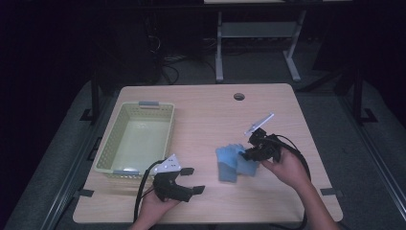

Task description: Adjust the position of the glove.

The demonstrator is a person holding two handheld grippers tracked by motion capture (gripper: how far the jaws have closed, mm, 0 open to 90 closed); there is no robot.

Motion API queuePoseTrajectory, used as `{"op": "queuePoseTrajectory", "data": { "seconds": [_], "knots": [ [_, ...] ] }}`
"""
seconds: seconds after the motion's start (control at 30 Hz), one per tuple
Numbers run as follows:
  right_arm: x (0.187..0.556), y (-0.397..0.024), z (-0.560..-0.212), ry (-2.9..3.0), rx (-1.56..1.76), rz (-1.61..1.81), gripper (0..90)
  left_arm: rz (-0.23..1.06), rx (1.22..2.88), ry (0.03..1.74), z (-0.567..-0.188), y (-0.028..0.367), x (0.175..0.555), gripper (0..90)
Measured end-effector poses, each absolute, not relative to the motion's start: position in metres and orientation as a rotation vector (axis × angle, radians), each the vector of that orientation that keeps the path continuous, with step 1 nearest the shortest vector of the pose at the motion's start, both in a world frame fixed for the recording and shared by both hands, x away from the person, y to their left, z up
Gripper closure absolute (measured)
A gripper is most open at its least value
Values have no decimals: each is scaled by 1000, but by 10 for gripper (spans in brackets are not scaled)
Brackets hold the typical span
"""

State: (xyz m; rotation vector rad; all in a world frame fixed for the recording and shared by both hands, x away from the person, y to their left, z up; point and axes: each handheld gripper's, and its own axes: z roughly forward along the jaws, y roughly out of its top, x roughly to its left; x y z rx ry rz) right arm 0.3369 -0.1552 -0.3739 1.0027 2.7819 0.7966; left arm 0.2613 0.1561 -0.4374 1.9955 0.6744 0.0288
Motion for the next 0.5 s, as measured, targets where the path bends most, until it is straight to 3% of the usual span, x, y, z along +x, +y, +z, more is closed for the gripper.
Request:
{"op": "queuePoseTrajectory", "data": {
  "seconds": [0.5],
  "knots": [
    [350,-120,-387,2842,966,772,823,31,1992,678,-437,158,262,206]
  ]
}}
